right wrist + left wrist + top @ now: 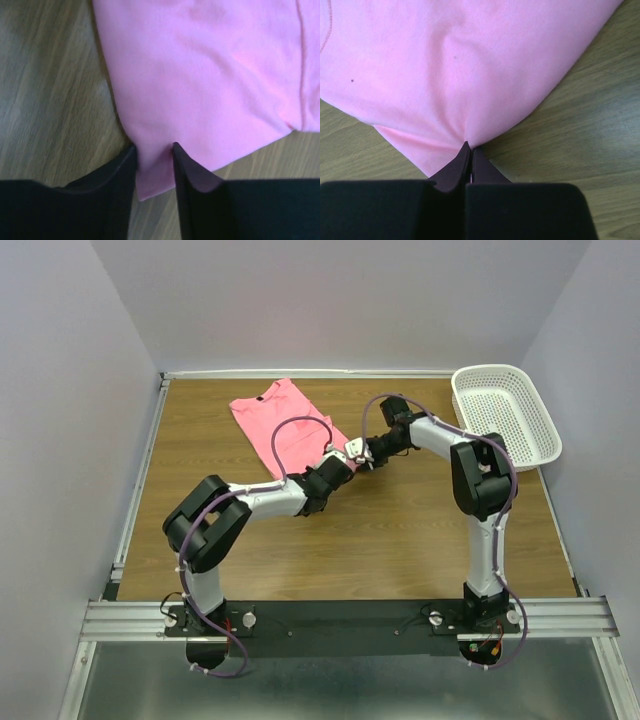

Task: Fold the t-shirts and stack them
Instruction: Fold the tshirt

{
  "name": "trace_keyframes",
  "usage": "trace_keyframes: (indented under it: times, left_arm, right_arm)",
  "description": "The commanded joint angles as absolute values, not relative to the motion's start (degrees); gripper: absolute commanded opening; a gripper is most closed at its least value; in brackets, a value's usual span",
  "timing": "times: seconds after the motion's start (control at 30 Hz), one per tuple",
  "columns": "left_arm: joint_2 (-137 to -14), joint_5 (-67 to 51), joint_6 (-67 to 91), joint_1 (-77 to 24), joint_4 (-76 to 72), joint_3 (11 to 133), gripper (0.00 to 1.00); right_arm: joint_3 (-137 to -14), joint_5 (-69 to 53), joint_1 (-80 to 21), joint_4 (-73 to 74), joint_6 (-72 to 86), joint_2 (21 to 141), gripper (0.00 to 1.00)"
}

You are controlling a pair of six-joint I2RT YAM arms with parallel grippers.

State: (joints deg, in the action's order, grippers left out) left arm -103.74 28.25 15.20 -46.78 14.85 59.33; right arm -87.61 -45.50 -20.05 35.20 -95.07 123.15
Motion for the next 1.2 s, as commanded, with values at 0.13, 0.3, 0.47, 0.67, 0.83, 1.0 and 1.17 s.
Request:
trace_keyframes:
  times: [0.13,0.3,0.47,0.67,0.83,1.0,1.17]
  left_arm:
    - [-101.87,18.37,15.73,-47.02,14.42,55.46,0.0]
    - [-100.29,14.42,15.47,-47.89,12.14,53.36,0.0]
    - [-97.65,8.72,16.17,-51.14,9.94,51.69,0.0]
    - [-95.01,2.12,18.28,-58.26,7.39,49.57,0.0]
    - [-92.9,0.35,20.3,-64.24,7.21,48.43,0.0]
    - [-90.62,0.26,19.25,-64.6,9.22,48.16,0.0]
    - [-88.51,2.46,14.34,-63.9,12.21,52.55,0.0]
  right_arm:
    - [-88.34,-39.47,-20.92,37.27,-93.51,126.74,0.01]
    - [-79.22,-38.85,-20.57,37.44,-97.55,120.26,0.01]
    - [-67.98,-37.36,-19.69,38.49,-100.46,110.69,0.01]
    - [-55.12,-36.39,-19.25,40.25,-98.97,97.75,0.01]
    - [-48.61,-36.91,-16.0,41.04,-93.96,85.97,0.0]
    - [-50.18,-37.7,-13.98,41.22,-88.34,83.67,0.0]
    - [-57.72,-42.09,-13.97,41.31,-83.15,87.44,0.0]
